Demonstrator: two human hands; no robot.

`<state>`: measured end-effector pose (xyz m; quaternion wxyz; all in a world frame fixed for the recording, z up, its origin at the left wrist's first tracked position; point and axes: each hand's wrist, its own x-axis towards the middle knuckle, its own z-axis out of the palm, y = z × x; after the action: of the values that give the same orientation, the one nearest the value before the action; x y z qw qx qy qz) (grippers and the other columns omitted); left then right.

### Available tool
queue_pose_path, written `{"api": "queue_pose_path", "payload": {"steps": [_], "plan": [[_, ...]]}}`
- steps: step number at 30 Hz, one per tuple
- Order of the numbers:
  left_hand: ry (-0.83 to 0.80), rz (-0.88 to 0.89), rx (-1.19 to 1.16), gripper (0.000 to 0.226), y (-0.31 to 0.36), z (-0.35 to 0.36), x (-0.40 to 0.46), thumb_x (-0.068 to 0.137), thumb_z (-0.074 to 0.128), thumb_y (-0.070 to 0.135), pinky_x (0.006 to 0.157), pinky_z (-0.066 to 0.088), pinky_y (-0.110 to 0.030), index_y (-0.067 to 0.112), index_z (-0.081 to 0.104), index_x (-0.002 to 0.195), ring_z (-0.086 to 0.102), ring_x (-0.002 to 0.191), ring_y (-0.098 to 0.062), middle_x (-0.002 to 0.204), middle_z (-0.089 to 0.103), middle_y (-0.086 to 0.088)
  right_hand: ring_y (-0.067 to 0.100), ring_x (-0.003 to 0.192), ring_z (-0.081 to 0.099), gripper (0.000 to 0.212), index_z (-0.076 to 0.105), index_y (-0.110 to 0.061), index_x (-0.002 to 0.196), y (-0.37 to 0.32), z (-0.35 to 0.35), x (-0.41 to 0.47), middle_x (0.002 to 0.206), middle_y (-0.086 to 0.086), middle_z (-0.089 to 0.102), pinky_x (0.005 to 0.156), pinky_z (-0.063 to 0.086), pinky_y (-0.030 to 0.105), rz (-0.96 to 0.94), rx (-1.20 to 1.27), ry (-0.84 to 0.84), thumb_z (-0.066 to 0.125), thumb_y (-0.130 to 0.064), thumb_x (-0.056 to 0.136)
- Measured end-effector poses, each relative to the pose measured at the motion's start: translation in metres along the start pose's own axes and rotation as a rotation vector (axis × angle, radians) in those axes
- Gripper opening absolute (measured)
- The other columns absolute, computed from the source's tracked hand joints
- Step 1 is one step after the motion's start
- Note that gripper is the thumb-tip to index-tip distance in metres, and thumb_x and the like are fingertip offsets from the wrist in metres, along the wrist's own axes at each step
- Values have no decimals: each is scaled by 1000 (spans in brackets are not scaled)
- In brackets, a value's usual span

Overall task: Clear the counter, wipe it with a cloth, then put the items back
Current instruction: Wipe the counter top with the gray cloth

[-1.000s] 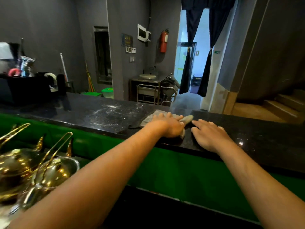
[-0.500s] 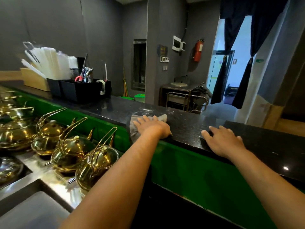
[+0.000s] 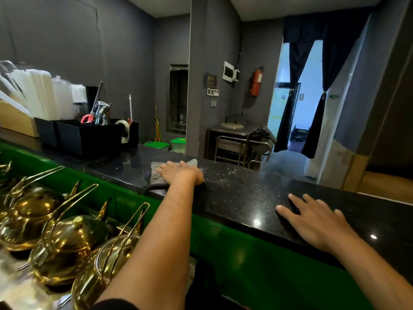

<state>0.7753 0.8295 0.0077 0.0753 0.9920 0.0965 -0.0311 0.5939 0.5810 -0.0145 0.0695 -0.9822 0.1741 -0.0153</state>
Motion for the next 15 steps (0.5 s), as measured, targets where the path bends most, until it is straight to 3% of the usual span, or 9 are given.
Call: {"api": "queue_pose_path", "payload": {"steps": [4,8,10,13,15], "plan": [[-15,357,40,81,44,7,-26,89,56,56,119,16,-59,24,24,157,22,147,-42,162,22,-18,25,151,7,78,10,-40,155,0,-2,0,165,-3,5,119,11,53,11,5,-9,19,-78,88],[-89,551,58,69,48,14,-49,101,37,52,121,7,-58,30,9,160,8,152,-39,168,4,-12,25,151,7,77,11,-41,155,-2,-4,-4,165,-4,5,119,11,52,9,16,-17,19,-78,88],[-75,512,53,67,24,13,-50,102,33,52,120,5,-61,31,7,160,5,152,-41,168,1,-11,25,151,7,78,12,-40,155,-1,-5,-4,165,-3,5,119,11,52,14,24,-16,19,-78,88],[-65,307,28,70,-23,9,-26,101,33,55,119,5,-64,31,4,160,3,151,-45,167,0,-14,25,151,8,78,13,-40,155,-1,-5,-5,165,-3,6,118,11,52,12,27,-14,19,-79,87],[-60,240,32,66,-47,2,-7,103,23,54,120,5,-63,29,2,160,2,151,-44,167,-1,-15,25,151,8,78,13,-40,155,-1,-4,-4,165,-3,6,118,11,52,7,24,-16,19,-78,87]]}}
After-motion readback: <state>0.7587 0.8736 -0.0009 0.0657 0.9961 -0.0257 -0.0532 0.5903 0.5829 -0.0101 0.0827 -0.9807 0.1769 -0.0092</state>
